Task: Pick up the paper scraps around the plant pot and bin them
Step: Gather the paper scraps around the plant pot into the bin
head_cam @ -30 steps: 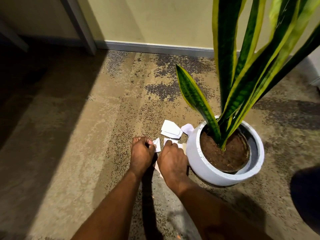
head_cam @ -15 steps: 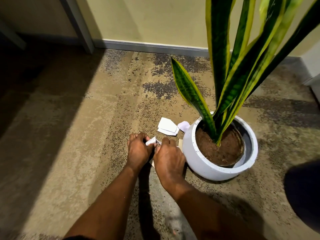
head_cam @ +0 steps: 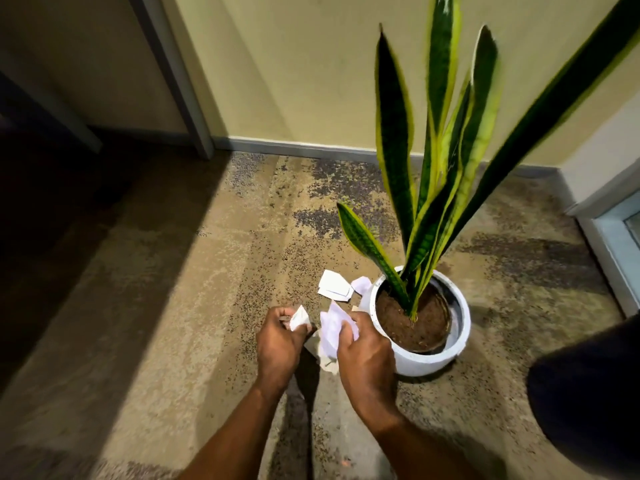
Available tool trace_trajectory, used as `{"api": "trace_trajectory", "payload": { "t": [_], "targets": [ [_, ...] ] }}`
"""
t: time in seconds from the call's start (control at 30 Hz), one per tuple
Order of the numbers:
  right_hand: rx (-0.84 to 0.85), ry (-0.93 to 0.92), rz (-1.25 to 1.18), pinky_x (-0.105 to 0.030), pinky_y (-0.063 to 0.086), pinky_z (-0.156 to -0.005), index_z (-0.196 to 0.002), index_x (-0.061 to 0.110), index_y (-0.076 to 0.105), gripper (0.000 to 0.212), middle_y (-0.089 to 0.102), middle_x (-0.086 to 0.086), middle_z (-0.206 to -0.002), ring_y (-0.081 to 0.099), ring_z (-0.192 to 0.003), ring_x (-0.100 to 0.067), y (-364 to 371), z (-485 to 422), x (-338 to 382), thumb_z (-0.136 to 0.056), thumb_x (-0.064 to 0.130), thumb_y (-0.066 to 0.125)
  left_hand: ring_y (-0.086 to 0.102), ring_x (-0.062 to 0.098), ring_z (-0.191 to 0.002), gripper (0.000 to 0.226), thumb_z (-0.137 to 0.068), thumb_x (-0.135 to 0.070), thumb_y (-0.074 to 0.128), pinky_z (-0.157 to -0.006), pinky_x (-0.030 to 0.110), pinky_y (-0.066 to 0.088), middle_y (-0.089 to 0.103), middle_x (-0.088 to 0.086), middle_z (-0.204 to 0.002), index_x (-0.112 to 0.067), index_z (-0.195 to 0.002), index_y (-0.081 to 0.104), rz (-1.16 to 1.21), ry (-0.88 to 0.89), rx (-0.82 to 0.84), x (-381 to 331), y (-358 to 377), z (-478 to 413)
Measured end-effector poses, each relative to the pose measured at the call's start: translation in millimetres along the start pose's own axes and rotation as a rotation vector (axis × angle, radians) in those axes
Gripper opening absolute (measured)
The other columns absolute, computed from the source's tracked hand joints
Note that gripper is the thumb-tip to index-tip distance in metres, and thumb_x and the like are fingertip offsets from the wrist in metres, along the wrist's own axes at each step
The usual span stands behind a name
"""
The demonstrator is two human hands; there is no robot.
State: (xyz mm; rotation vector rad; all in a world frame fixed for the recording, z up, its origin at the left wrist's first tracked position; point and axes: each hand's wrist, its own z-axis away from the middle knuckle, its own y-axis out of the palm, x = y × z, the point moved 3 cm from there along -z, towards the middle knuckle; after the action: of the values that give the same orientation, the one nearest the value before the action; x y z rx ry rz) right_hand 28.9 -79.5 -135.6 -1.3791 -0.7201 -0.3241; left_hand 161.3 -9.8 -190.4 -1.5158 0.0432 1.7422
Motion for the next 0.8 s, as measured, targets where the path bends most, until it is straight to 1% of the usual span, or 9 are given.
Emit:
{"api": "trace_trajectory", "payload": {
  "t": [0.13,0.2,0.27,0.37,0.43,0.53,0.6,0.67,0.8],
  "targets": [
    [-0.015,0.068,-0.142,-0.031,0.048,-0.069,-0.110,0.018,0.067,0.021,0.073,-0.012,-0.098,0.066,-0.086,-0.031,-38,2,-4,-0.092,0.024,0.058,0.063,0.007,-0.069,0.030,-0.079,-0.012,0.077,-0.059,0.023,0.049,0.064,-0.010,-0.079,-0.023,-0.098,0.057,0.013,0.007,0.007,-51,-11,31],
    [-0.021,0.100,-0.208,-0.032,0.047,-0.070,-0.106,0.014,0.068,0.018,0.072,-0.011,-0.097,0.064,-0.086,-0.029,-64,2,-2,-0.091,0.020,0.058,0.064,0.012,-0.071,0.026,-0.080,-0.015,0.075,-0.063,0.026,0.051,0.065,-0.008,-0.079,-0.026,-0.096,0.058,0.008,0.039,0.023,-78,-17,44],
    [-0.032,0.125,-0.243,-0.031,0.045,-0.069,-0.103,0.012,0.068,0.016,0.072,-0.010,-0.095,0.062,-0.084,-0.027,-94,-2,-2,-0.091,0.018,0.059,0.066,0.016,-0.077,0.024,-0.081,-0.018,0.074,-0.071,0.032,0.055,0.069,-0.004,-0.084,-0.022,-0.101,0.062,0.009,0.049,0.059,-102,-14,56],
    [-0.054,0.143,-0.249,-0.030,0.043,-0.067,-0.097,0.015,0.068,0.014,0.070,-0.008,-0.090,0.062,-0.081,-0.027,-140,-13,-5,-0.091,0.023,0.058,0.068,0.018,-0.082,0.020,-0.080,-0.016,0.073,-0.078,0.036,0.055,0.072,0.000,-0.089,-0.021,-0.097,0.064,0.125,-0.007,0.152,-135,-4,77],
    [-0.079,0.178,-0.287,-0.031,0.043,-0.067,-0.093,0.012,0.067,0.015,0.069,-0.010,-0.086,0.061,-0.079,-0.028,-177,-22,-9,-0.091,0.023,0.059,0.067,0.023,-0.080,0.018,-0.077,-0.016,0.073,-0.077,0.040,0.054,0.072,0.009,-0.089,-0.021,-0.092,0.065,0.297,-0.086,0.231,-170,6,98],
    [-0.135,0.184,-0.310,-0.031,0.042,-0.066,-0.090,0.008,0.067,0.019,0.069,-0.011,-0.083,0.061,-0.078,-0.030,-232,-35,-16,-0.090,0.024,0.057,0.068,0.029,-0.076,0.029,-0.067,-0.020,0.070,-0.073,0.045,0.054,0.072,0.018,-0.090,-0.012,-0.095,0.065,0.490,-0.187,0.362,-219,29,128],
    [-0.146,0.174,-0.314,-0.028,0.038,-0.065,-0.091,0.009,0.066,0.018,0.067,-0.006,-0.084,0.060,-0.078,-0.025,-270,-42,-22,-0.092,0.025,0.057,0.069,0.033,-0.079,0.033,-0.065,-0.019,0.071,-0.075,0.050,0.055,0.072,0.019,-0.091,-0.011,-0.096,0.066,0.517,-0.201,0.409,-249,48,143],
    [-0.155,0.178,-0.324,-0.028,0.036,-0.063,-0.085,0.012,0.063,0.013,0.064,-0.003,-0.079,0.058,-0.075,-0.020,-302,-46,-34,-0.092,0.022,0.058,0.067,0.032,-0.077,0.031,-0.063,-0.018,0.073,-0.072,0.047,0.054,0.072,0.021,-0.091,-0.015,-0.094,0.068,0.499,-0.183,0.442,-275,66,156],
    [-0.253,0.262,-0.372,-0.032,0.041,-0.062,-0.076,0.008,0.060,0.016,0.063,-0.009,-0.073,0.057,-0.071,-0.023,-361,-47,-68,-0.090,0.016,0.058,0.066,0.029,-0.079,0.028,-0.064,-0.007,0.075,-0.076,0.048,0.054,0.073,0.018,-0.088,-0.014,-0.090,0.066,0.426,-0.088,0.519,-317,104,179]
  ]
}}
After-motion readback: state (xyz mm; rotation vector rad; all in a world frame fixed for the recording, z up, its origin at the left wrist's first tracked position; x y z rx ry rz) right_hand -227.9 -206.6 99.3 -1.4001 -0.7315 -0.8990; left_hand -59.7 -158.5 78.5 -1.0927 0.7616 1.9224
